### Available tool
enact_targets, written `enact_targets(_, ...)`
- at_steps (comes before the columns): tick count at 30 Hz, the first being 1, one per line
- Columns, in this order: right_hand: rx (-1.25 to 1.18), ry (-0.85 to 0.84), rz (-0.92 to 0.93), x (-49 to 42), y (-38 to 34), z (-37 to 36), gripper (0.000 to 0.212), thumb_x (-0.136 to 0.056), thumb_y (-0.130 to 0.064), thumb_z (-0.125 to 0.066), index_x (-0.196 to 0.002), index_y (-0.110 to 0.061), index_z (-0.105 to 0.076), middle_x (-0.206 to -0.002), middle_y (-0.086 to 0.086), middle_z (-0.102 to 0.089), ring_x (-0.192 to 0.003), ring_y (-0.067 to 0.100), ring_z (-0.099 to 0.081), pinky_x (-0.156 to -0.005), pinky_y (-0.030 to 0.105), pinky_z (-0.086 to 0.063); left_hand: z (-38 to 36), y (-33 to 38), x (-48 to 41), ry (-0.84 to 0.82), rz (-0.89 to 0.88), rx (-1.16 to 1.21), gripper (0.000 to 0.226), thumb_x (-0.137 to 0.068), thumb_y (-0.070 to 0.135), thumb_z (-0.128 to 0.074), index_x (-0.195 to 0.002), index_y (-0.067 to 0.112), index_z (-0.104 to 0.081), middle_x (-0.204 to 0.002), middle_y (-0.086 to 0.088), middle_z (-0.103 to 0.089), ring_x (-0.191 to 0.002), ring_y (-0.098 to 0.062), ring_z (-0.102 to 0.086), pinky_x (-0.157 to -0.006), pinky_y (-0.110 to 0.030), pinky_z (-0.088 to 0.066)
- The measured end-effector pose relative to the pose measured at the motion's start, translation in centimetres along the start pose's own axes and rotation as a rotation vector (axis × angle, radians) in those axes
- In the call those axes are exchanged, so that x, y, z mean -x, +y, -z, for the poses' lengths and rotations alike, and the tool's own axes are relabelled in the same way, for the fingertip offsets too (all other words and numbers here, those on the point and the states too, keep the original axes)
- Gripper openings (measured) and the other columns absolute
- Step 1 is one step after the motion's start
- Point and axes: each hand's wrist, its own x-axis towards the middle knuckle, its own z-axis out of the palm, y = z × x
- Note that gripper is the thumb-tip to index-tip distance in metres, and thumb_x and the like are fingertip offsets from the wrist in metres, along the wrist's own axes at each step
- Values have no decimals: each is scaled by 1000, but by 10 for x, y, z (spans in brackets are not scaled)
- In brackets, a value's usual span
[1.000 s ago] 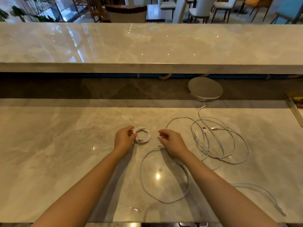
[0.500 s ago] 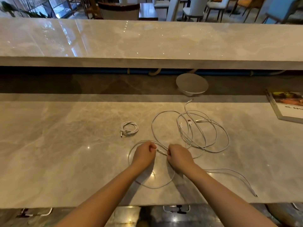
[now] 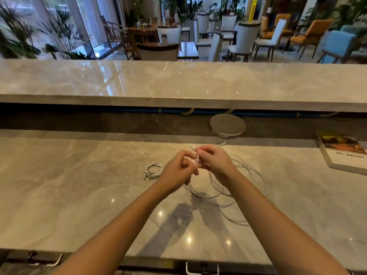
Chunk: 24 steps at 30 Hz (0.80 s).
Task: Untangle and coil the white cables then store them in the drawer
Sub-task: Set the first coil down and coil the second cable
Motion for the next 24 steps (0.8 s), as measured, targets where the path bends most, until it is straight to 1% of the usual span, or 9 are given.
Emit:
enact_targets(2, -69, 23, 25, 1, -11, 6, 21, -94, -5, -45, -112, -4, -55, -91, 14, -65, -78, 21, -64, -74, 32, -56, 1, 19, -5, 77, -46, 63, 12, -93, 13, -50, -103, 18, -56, -78, -7, -63, -61, -12, -55, -56, -23, -48)
enact_targets(4, -156, 4, 8, 8, -18, 7, 22, -97, -11, -42, -116, -4, -50, -94, 12, -67, -82, 22, -67, -81, 36, -55, 5, 39, -10, 127, -81, 220, 19, -95, 9, -44, -102, 16, -60, -81, -5, -60, -65, -10, -54, -60, -20, -49)
enact_targets(6, -147, -129, -17, 22, -21, 2, 28, -100, -22, -36, -116, -5, -52, -97, 9, -70, -91, 22, -68, -90, 38, -53, 8, 59, -19, 152, -74, 365, 27, -96, 4, -39, -100, 15, -63, -88, -5, -59, -73, -11, -57, -68, -22, -52)
enact_targets(8, -94, -285, -8, 35, -23, -3, 35, -101, -27, -29, -112, -9, -57, -97, 6, -71, -98, 21, -67, -94, 37, -51, 9, 74, -29, 181, -54, 407, 30, -96, 0, -37, -100, 15, -62, -96, -7, -60, -80, -13, -62, -73, -24, -54)
enact_targets(11, -101, -344, 84, 40, -36, 0, 33, -100, -25, -34, -109, -9, -61, -95, 9, -68, -97, 22, -66, -94, 36, -52, 11, 89, -40, 194, -90, 360, 28, -96, -1, -38, -109, 15, -58, -103, -6, -60, -91, -14, -64, -77, -24, -56)
enact_targets(14, -94, -328, 178, 41, -55, 12, 22, -95, -18, -47, -106, -7, -62, -90, 8, -64, -90, 19, -63, -88, 31, -54, 17, 97, -45, 217, -182, 175, 29, -96, 4, -41, -120, 14, -55, -108, -4, -59, -93, -12, -62, -78, -22, -54)
enact_targets(17, -171, -312, 216, 41, -74, 21, 15, -94, -13, -48, -99, -7, -60, -92, 9, -67, -90, 23, -66, -86, 34, -55, 24, 105, -51, 286, -291, -193, 27, -97, 13, -44, -120, 13, -56, -100, -4, -62, -84, -8, -59, -74, -18, -49)
enact_targets(21, -238, -310, 200, 44, -96, 26, 26, -93, -17, -51, -116, -6, -50, -107, 14, -67, -92, 26, -69, -81, 32, -57, 35, 115, -59, 307, -443, -591, 27, -97, 16, -44, -118, 10, -60, -109, -10, -61, -93, -18, -57, -79, -23, -43)
enact_targets(24, -248, -394, 137, 48, -98, 19, 34, -93, -20, -51, -123, -5, -48, -106, 14, -66, -88, 24, -69, -80, 33, -58, 44, 124, -68, 335, -503, -844, 24, -96, 20, -46, -113, 12, -61, -106, -8, -54, -86, -17, -51, -73, -23, -40)
